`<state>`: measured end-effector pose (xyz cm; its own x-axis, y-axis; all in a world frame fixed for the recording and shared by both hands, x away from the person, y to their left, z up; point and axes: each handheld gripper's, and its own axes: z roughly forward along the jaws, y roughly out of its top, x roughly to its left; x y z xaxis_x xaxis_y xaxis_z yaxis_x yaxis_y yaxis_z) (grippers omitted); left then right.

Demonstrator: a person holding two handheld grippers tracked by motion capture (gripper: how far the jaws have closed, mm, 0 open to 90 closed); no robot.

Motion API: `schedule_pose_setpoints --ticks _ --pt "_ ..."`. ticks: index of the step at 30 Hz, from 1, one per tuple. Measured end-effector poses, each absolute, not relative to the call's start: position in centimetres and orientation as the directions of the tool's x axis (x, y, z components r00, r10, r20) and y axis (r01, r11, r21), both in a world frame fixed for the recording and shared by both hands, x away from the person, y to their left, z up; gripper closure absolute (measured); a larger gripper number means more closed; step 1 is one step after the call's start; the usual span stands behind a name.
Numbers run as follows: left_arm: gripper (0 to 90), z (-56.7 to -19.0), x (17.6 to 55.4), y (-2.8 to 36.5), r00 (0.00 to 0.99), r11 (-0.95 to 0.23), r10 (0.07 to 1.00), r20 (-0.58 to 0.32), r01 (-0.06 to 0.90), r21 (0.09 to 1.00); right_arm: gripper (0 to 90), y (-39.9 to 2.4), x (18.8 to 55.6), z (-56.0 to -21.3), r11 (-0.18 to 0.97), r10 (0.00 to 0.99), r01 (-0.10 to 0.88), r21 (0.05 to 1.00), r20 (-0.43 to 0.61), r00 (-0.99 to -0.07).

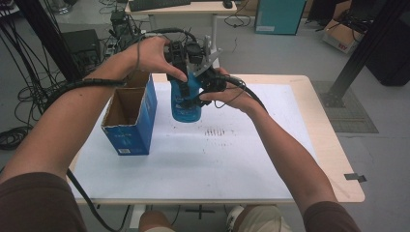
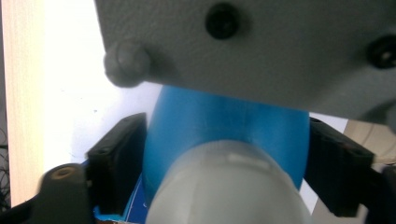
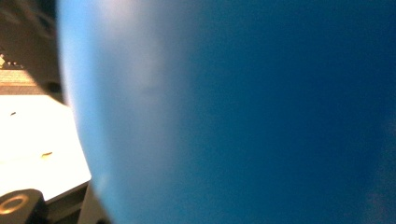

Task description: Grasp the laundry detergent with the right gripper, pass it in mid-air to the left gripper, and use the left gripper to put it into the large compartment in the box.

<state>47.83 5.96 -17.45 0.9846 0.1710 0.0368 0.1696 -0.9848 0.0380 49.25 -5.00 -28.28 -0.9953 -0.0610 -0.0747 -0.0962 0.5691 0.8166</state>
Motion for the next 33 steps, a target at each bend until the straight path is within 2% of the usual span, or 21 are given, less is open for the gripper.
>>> schedule_pose_setpoints --ticks 9,33 --pt "34.5 -17.39 47.88 5.99 0.986 -0.987 0.162 0.037 0.161 0.028 43.3 -4.85 49.16 -28.26 0.568 -0.066 -0.108 0.816 -0.085 -0.994" --pt "36.0 -17.78 47.71 5.84 0.986 -0.987 0.159 0.039 0.159 0.018 43.1 -4.88 48.96 -28.46 0.592 -0.065 -0.108 0.798 -0.086 -0.994"
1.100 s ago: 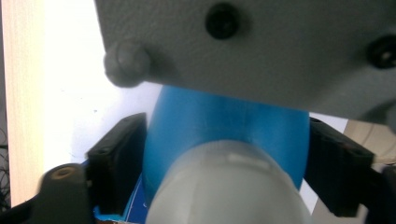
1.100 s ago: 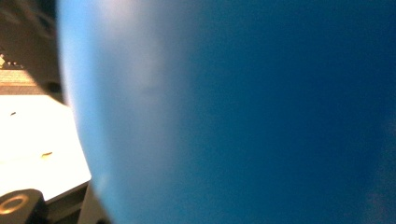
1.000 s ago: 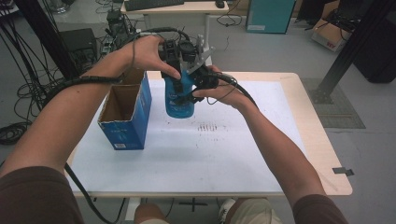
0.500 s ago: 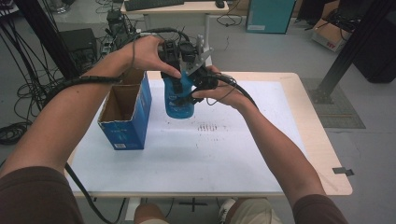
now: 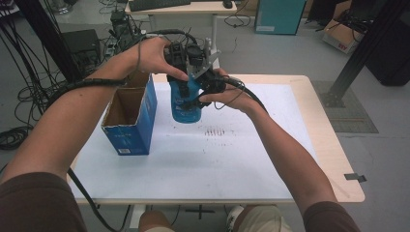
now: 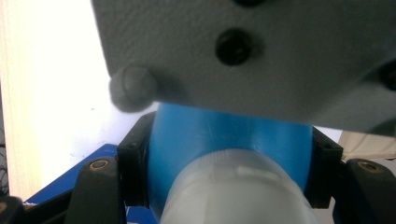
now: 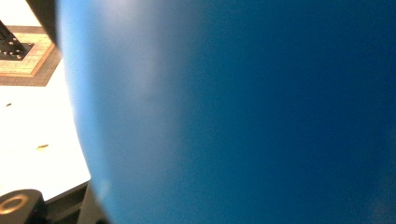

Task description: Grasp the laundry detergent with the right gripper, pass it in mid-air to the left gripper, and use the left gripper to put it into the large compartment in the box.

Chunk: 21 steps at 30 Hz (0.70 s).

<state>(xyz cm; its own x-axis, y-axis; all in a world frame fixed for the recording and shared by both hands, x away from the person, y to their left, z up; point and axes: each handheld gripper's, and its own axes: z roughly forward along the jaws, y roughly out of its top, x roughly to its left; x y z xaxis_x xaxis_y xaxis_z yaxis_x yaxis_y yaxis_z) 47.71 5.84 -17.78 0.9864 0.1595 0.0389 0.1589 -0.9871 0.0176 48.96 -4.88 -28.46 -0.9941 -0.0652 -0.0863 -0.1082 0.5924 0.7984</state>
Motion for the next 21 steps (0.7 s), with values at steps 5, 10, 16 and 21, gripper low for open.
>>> schedule_pose_setpoints --ticks 5,10,16,21 --pt "36.0 -17.80 47.68 5.93 0.986 -0.988 0.156 0.050 0.155 0.027 43.1 -4.81 49.06 -28.47 0.585 -0.071 -0.119 0.802 -0.096 -0.993" --pt "35.9 -17.71 47.73 5.87 0.987 -0.988 0.154 0.045 0.153 0.025 43.1 -4.83 49.09 -28.44 0.583 -0.068 -0.117 0.804 -0.096 -0.993" --pt "35.9 -17.59 47.67 5.85 0.988 -0.989 0.146 0.058 0.144 0.032 43.1 -4.90 49.17 -28.35 0.578 -0.069 -0.126 0.806 -0.106 -0.992" --pt "36.0 -17.62 47.63 5.80 0.988 -0.990 0.141 0.062 0.139 0.028 43.1 -4.90 49.12 -28.31 0.580 -0.064 -0.125 0.805 -0.107 -0.992"
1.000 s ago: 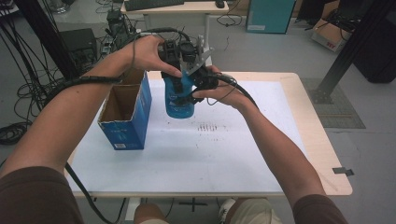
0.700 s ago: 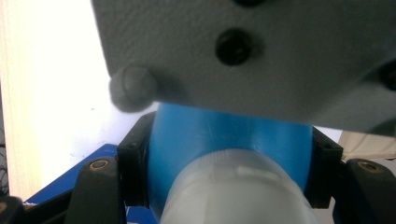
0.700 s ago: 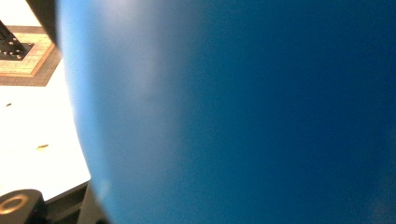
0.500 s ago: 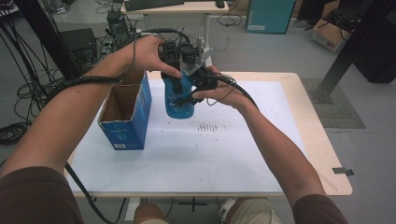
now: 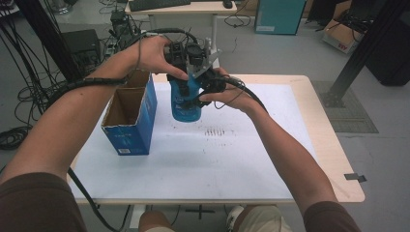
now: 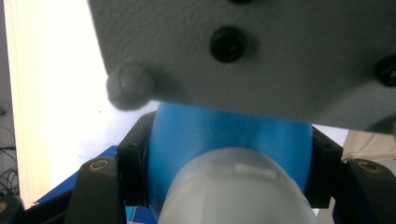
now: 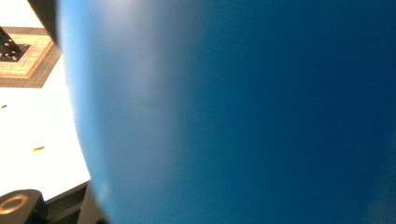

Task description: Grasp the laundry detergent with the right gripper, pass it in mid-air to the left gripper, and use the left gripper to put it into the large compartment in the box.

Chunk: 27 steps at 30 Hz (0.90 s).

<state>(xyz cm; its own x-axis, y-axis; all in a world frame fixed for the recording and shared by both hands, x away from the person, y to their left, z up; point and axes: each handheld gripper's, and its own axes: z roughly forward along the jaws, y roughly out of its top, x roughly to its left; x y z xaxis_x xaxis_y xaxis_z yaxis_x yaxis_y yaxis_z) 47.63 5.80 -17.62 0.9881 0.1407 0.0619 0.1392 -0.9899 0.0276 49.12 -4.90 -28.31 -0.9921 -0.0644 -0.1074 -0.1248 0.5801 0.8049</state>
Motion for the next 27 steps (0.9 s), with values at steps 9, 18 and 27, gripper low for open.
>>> schedule_pose_setpoints --ticks 9,18,27 --pt "35.9 -17.51 47.52 5.77 0.986 -0.989 0.149 0.069 0.148 0.024 43.1 -4.86 49.06 -28.23 0.580 -0.061 -0.124 0.805 -0.109 -0.992" --pt "36.3 -17.46 47.50 5.83 0.987 -0.989 0.144 0.071 0.142 0.026 43.0 -4.77 49.17 -28.18 0.573 -0.067 -0.131 0.809 -0.114 -0.991" --pt "36.6 -17.71 47.52 5.84 0.988 -0.989 0.144 0.059 0.144 0.016 42.6 -4.70 49.11 -28.33 0.591 -0.073 -0.134 0.796 -0.112 -0.991"
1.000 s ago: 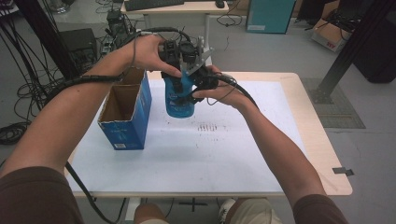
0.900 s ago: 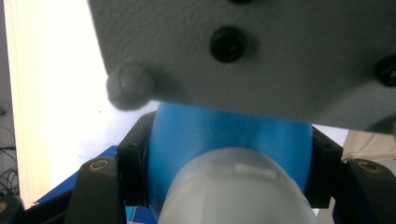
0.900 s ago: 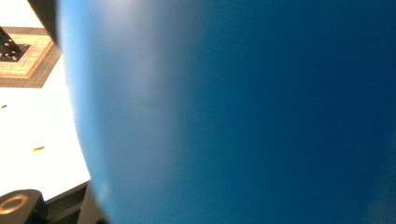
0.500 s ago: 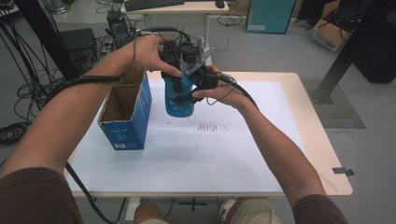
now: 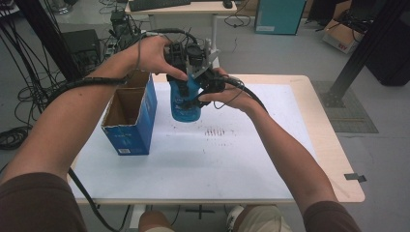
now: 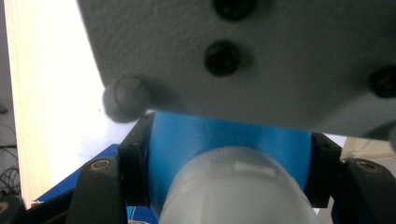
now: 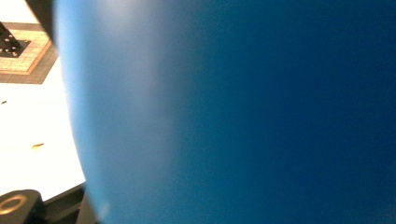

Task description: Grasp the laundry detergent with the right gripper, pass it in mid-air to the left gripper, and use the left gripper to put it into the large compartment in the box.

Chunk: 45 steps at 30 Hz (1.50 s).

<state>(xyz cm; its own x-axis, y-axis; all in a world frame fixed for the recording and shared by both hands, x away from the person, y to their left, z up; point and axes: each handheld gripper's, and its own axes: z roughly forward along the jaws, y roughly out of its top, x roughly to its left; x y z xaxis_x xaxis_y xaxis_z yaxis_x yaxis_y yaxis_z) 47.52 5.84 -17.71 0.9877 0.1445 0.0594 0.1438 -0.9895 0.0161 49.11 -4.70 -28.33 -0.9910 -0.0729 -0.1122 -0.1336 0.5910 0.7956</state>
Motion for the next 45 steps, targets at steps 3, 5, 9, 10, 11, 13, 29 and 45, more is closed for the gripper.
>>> schedule_pose_setpoints --ticks 3,5,9,10,11,13,29,45 --pt "36.7 -17.8 47.5 5.9 0.988 -0.989 0.148 0.053 0.148 0.012 42.4 -5.1 47.8 -28.1 0.635 0.002 0.022 0.772 0.027 -1.000" --pt "36.7 -17.8 47.5 5.9 0.987 -0.989 0.150 0.053 0.150 0.010 42.4 -4.6 49.0 -28.4 0.592 -0.077 -0.118 0.797 -0.090 -0.993" --pt "36.8 -17.9 47.4 6.0 0.987 -0.988 0.152 0.057 0.152 0.015 42.3 -4.4 49.1 -28.5 0.581 -0.085 -0.126 0.804 -0.093 -0.992" --pt "36.8 -17.8 47.3 6.0 0.986 -0.988 0.156 0.050 0.156 0.010 42.2 -4.4 49.1 -28.6 0.579 -0.088 -0.132 0.804 -0.099 -0.991" --pt "36.8 -17.8 47.3 6.0 0.986 -0.988 0.156 0.050 0.156 0.010 42.2 -4.4 49.1 -28.6 0.579 -0.088 -0.132 0.804 -0.099 -0.991" --pt "36.8 -17.8 47.4 6.0 0.987 -0.988 0.151 0.052 0.151 0.009 42.2 -4.4 49.0 -28.5 0.582 -0.086 -0.125 0.804 -0.092 -0.992" --pt "36.9 -17.7 47.1 6.0 0.986 -0.987 0.161 0.041 0.161 0.003 41.7 -4.4 48.8 -28.5 0.584 -0.089 -0.130 0.801 -0.096 -0.991" --pt "36.8 -16.6 47.3 5.9 0.976 -0.978 0.208 0.064 0.209 -0.008 23.2 -6.4 49.0 -28.4 0.605 -0.042 -0.117 0.787 -0.115 -0.992"
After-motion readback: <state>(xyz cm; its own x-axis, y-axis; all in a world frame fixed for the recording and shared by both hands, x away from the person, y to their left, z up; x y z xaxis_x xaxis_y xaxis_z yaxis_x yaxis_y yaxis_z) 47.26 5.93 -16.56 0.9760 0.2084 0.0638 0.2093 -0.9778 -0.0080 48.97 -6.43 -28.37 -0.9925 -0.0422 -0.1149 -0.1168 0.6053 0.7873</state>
